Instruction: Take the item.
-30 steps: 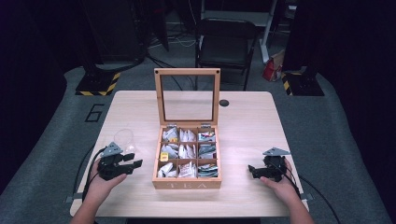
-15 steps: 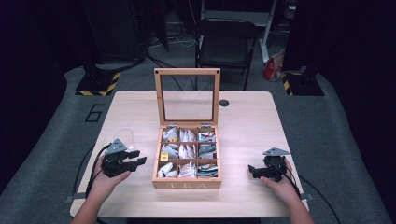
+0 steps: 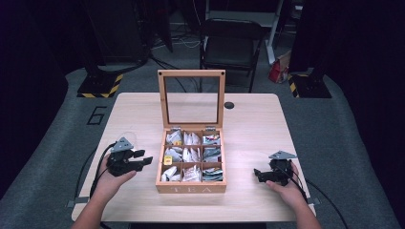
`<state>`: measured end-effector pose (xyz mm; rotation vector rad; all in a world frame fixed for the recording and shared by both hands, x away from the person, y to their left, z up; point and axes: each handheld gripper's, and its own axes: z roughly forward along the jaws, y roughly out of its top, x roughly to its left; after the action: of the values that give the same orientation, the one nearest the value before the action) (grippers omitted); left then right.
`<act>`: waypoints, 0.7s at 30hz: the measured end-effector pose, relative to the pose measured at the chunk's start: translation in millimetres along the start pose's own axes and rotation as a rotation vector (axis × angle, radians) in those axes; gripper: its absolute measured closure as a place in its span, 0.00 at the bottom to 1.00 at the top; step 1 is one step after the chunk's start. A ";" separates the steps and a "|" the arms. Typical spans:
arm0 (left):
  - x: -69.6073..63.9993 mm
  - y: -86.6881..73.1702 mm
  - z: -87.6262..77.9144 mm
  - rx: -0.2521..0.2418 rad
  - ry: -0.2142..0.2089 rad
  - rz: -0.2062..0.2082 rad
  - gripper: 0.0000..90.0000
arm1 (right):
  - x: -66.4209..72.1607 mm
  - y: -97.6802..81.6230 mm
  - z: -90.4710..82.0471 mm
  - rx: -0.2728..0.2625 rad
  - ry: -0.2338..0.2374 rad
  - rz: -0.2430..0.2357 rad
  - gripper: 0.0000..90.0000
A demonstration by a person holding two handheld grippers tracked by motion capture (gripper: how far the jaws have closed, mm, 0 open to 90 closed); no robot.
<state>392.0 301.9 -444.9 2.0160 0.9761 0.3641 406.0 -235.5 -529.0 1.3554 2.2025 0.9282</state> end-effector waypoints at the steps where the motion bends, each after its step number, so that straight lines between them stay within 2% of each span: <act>1: -0.9 1.2 0.7 -0.001 -0.003 -0.002 0.56 | 0.0 0.0 0.0 -0.002 0.000 0.000 0.00; 6: -4.0 10.3 4.9 0.007 -0.025 0.020 0.55 | 0.0 -0.1 0.1 -0.003 -0.001 0.000 0.00; 11: -5.8 19.1 5.7 0.000 -0.035 0.016 0.55 | 0.0 0.0 0.0 -0.001 -0.001 0.000 0.00; 21: -5.2 37.9 6.5 -0.009 -0.029 0.033 0.61 | 0.0 0.0 0.0 0.001 0.000 0.000 0.00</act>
<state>411.4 281.5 -418.2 2.0260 0.9231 0.3552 405.9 -235.5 -529.0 1.3556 2.2031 0.9275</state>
